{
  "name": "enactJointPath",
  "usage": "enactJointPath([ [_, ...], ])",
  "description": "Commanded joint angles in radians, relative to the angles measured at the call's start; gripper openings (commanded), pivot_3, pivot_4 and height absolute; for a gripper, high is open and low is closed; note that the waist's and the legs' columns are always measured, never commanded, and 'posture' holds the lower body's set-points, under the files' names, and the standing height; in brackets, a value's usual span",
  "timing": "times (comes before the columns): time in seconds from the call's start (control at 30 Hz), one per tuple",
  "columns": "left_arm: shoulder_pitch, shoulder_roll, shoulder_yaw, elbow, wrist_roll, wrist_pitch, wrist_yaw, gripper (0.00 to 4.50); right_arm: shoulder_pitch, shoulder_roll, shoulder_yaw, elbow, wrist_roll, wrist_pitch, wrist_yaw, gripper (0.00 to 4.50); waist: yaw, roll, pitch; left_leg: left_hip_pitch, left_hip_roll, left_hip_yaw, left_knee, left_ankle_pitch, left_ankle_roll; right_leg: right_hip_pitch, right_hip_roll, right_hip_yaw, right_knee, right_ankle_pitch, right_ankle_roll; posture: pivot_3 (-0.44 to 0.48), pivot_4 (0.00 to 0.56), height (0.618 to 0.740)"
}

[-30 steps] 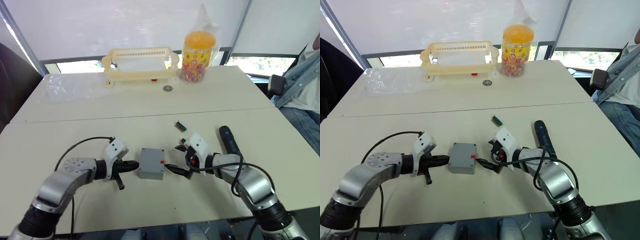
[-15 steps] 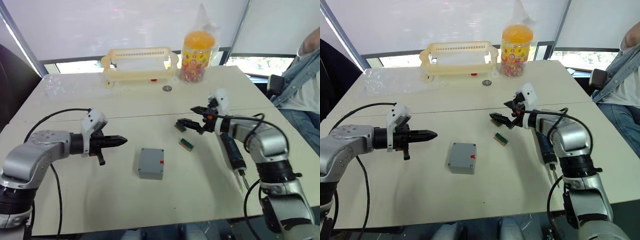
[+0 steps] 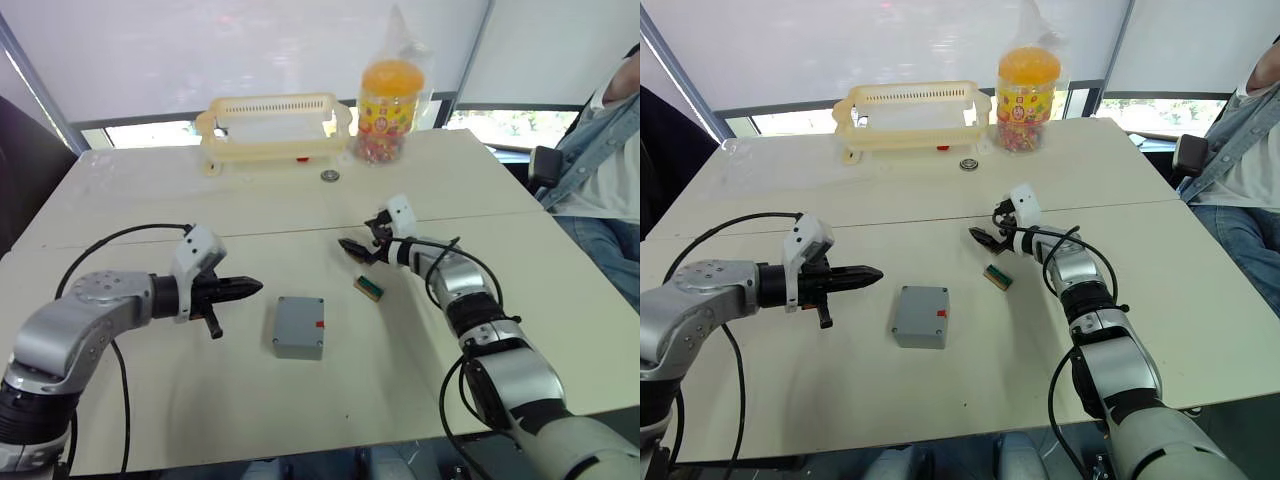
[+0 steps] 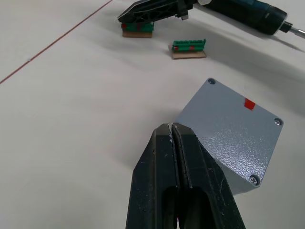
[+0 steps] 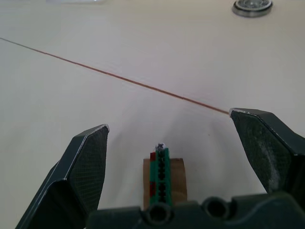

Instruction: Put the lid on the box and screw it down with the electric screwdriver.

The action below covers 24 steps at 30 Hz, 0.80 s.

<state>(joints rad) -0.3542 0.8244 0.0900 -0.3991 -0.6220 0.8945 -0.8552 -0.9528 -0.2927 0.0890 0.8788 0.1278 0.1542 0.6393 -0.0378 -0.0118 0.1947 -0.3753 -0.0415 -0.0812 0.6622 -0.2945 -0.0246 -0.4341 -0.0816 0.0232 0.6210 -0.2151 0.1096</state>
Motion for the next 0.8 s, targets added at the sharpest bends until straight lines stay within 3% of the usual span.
enactJointPath([
  [0.03,0.003,-0.002,-0.002,-0.039,-0.006,-0.004,0.015,0.00,-0.047,0.006,-0.013,0.030,-0.025,-0.049,0.001,4.44,-0.004,0.000,0.000,0.000,0.000,0.000,0.000,0.000,0.000,0.000,0.000,0.000,0.000,0.000,0.000,0.000,0.150,0.740],
  [0.4,0.013,-0.014,-0.017,-0.045,-0.010,-0.006,0.035,0.00,-0.066,0.040,-0.040,0.077,-0.035,-0.053,-0.008,4.44,-0.008,0.000,0.000,0.000,0.000,0.000,-0.002,0.000,-0.001,-0.001,0.001,0.000,0.000,0.000,0.000,0.000,0.150,0.740],
  [0.5,0.009,-0.020,-0.019,-0.043,-0.012,-0.006,0.040,0.00,-0.071,0.047,-0.040,0.094,-0.045,-0.058,-0.015,3.63,-0.007,0.000,0.000,0.000,0.000,0.000,-0.002,0.001,-0.001,-0.001,0.000,0.000,0.000,0.000,0.000,0.000,0.150,0.740],
  [0.73,0.019,-0.026,-0.017,-0.049,-0.015,-0.005,0.048,0.00,-0.080,0.051,-0.042,0.107,-0.053,-0.058,-0.013,0.02,-0.008,0.000,0.000,0.000,0.000,0.000,-0.002,0.001,-0.002,-0.001,0.000,0.000,0.001,0.000,0.000,0.000,0.150,0.740],
  [0.8,0.019,-0.027,-0.016,-0.048,-0.016,-0.006,0.051,0.00,-0.079,0.052,-0.042,0.103,-0.055,-0.056,-0.010,0.02,-0.008,0.000,0.000,0.000,0.000,-0.001,-0.002,0.001,-0.002,-0.001,0.000,0.000,0.001,0.000,0.000,0.000,0.150,0.740],
])
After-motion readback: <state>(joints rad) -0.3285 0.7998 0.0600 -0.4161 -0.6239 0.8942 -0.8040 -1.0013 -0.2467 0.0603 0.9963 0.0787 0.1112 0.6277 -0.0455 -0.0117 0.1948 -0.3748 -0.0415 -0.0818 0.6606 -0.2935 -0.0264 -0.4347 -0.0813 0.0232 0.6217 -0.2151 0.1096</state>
